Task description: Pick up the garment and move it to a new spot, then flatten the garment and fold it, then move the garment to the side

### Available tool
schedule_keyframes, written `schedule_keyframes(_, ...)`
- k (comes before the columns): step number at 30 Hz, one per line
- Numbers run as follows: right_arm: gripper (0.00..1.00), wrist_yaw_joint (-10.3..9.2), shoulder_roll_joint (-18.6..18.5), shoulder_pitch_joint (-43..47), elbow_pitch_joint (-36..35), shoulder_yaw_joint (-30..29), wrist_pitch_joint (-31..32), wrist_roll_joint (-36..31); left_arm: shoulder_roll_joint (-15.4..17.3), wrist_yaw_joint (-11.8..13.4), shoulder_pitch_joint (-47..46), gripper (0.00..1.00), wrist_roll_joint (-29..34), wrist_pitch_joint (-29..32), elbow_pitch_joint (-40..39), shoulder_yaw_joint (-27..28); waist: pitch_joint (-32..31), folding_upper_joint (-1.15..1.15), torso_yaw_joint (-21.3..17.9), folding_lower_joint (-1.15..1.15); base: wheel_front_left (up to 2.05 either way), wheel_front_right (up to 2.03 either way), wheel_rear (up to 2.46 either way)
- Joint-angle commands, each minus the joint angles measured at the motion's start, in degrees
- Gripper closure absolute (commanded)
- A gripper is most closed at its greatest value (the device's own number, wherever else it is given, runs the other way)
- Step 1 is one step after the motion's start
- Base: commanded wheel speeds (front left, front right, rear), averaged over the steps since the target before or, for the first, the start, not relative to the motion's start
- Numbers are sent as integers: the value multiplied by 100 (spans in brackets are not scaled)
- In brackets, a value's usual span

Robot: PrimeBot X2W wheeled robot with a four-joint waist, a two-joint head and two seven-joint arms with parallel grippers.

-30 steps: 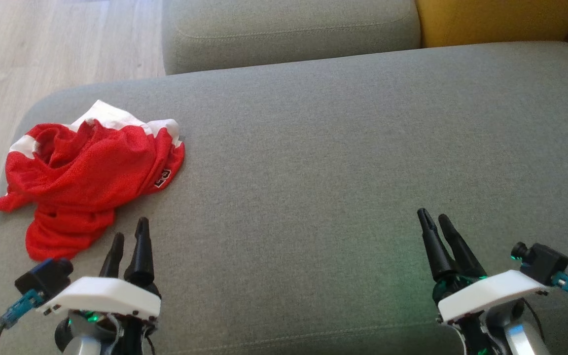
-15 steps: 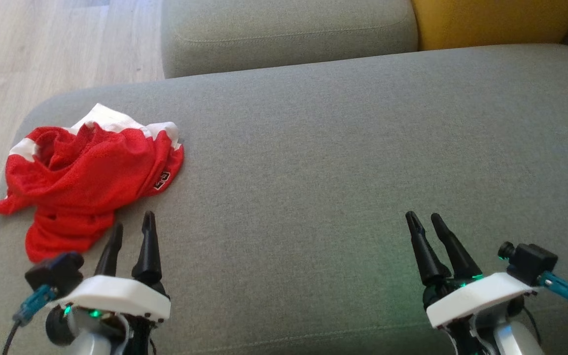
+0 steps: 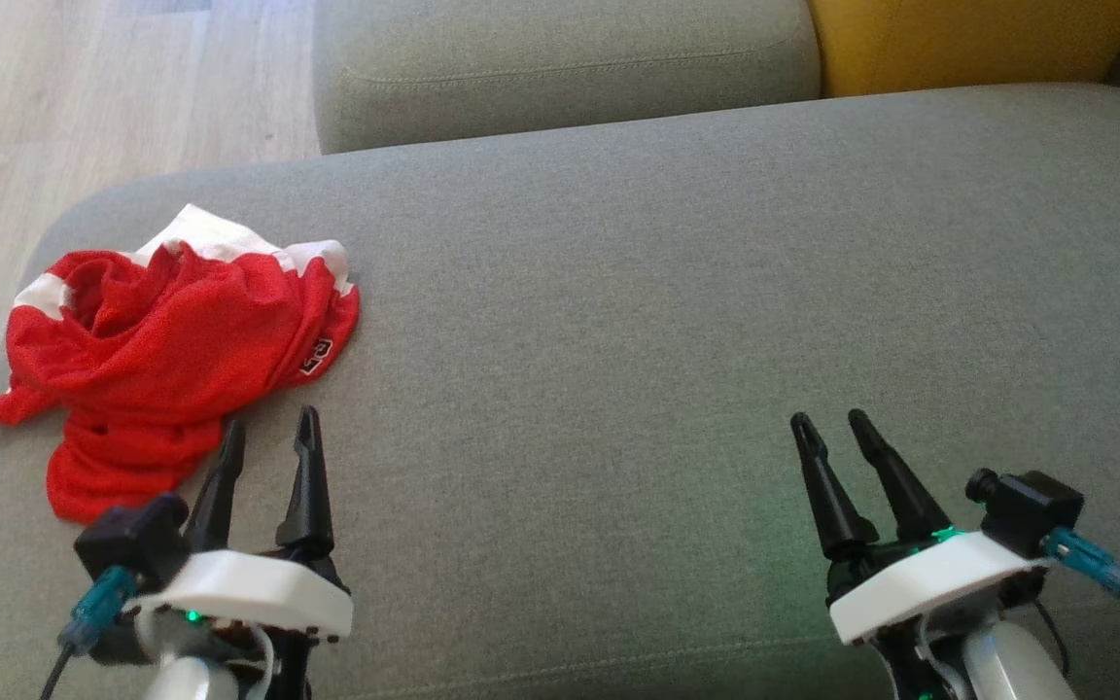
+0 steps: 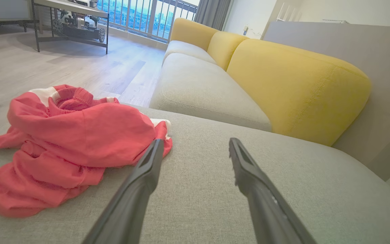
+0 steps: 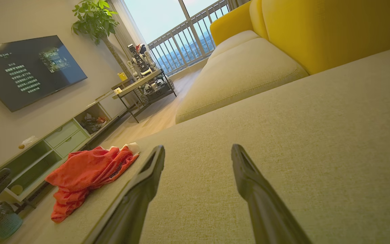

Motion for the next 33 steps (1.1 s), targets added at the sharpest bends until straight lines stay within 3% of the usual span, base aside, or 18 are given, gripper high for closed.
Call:
schedule_keyframes(1, 0, -1, -57, -326, -223, 54, -113, -236, 57, -31, -150, 0, 235, -100, -250, 148, 1, 0, -2, 0, 0, 0, 0)
schedule_keyframes(33, 0, -1, -77, -383, -198, 177, -631, -2257, -400, -822, 151, 0, 2242, -623, -132, 417, -6, 0, 41, 0, 0, 0, 0)
